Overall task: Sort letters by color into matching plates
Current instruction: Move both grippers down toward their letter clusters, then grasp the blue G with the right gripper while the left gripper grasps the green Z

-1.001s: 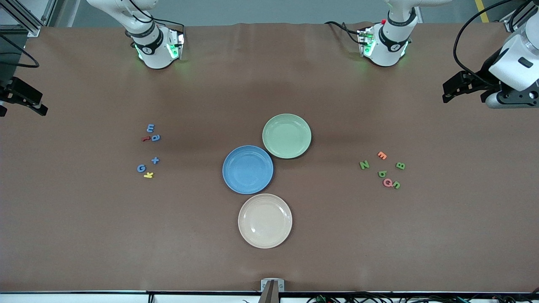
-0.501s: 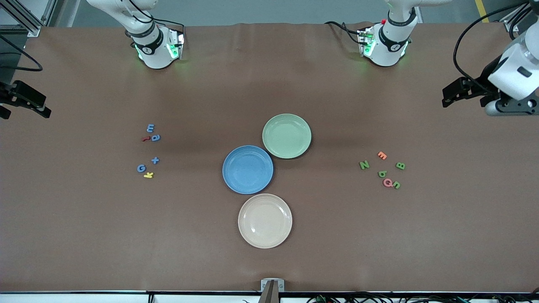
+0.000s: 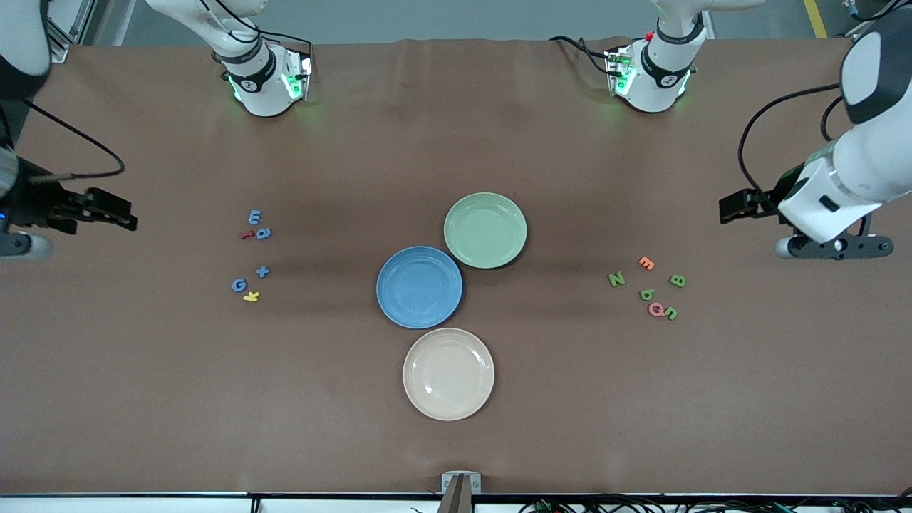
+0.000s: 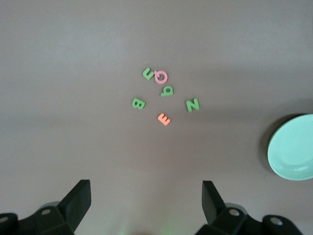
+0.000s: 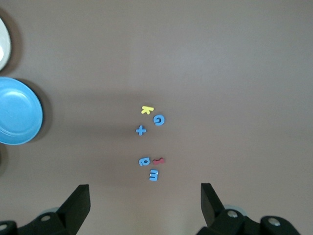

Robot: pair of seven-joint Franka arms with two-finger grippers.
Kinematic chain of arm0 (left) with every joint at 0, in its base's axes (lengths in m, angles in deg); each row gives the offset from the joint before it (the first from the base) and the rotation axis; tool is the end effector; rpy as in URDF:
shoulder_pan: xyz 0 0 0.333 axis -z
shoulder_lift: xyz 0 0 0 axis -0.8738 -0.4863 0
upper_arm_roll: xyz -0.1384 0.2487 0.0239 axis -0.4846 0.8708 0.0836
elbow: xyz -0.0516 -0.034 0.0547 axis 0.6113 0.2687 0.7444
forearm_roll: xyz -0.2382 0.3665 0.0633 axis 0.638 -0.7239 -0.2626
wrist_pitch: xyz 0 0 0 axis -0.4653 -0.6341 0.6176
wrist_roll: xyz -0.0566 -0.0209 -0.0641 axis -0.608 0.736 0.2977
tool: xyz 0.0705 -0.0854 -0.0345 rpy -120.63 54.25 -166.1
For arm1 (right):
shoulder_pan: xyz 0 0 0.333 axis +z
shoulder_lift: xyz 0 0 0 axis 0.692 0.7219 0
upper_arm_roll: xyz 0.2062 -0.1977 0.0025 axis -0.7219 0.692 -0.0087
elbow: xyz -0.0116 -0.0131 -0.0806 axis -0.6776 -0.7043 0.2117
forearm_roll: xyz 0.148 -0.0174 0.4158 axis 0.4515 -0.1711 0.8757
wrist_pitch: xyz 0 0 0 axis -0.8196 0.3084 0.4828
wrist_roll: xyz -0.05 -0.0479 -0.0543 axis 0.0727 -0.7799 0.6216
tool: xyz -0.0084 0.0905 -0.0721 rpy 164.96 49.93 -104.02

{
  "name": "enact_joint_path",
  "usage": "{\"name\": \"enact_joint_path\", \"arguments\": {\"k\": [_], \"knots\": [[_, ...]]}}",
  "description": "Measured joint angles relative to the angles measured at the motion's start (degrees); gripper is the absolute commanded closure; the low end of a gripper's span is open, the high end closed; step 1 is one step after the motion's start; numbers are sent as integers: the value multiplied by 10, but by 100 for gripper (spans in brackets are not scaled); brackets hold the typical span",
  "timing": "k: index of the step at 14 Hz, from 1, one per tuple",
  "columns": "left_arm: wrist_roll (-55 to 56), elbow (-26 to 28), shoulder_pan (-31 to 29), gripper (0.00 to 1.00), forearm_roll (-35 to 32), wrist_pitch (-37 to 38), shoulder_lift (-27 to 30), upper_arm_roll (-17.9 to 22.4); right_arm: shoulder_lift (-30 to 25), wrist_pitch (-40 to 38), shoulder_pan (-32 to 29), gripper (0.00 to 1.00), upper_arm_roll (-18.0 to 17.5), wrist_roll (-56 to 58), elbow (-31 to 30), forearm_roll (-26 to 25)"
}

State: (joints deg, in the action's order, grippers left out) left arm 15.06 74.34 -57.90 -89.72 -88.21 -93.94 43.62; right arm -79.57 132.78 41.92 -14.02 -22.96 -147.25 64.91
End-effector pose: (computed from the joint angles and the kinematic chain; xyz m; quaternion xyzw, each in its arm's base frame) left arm 0.6317 -0.0829 0.4890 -0.9974 0.0103 0.0706 0.0024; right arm 0.6445 0.0000 0.5273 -0.9983 -0.0233 0.0518 0.0130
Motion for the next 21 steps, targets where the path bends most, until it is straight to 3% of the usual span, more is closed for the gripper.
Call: {"name": "enact_joint_path", "arguments": {"k": [5,10,16,21], "knots": [[66,12,3,0,0,-52,-46,-44,36,142,2,0,1,0,-108,0],[70,46,14,0,-14,-122,-84,-48,56,292,-1,0,3,0,-233,0],[81,117,25,0,-36,-217,-95,-48,148,386,-5,0,7,5,-262,-1],[151,186,31,0,-36,-318,-108,-49,159,472,-5,2,7,9,-316,-9]]}}
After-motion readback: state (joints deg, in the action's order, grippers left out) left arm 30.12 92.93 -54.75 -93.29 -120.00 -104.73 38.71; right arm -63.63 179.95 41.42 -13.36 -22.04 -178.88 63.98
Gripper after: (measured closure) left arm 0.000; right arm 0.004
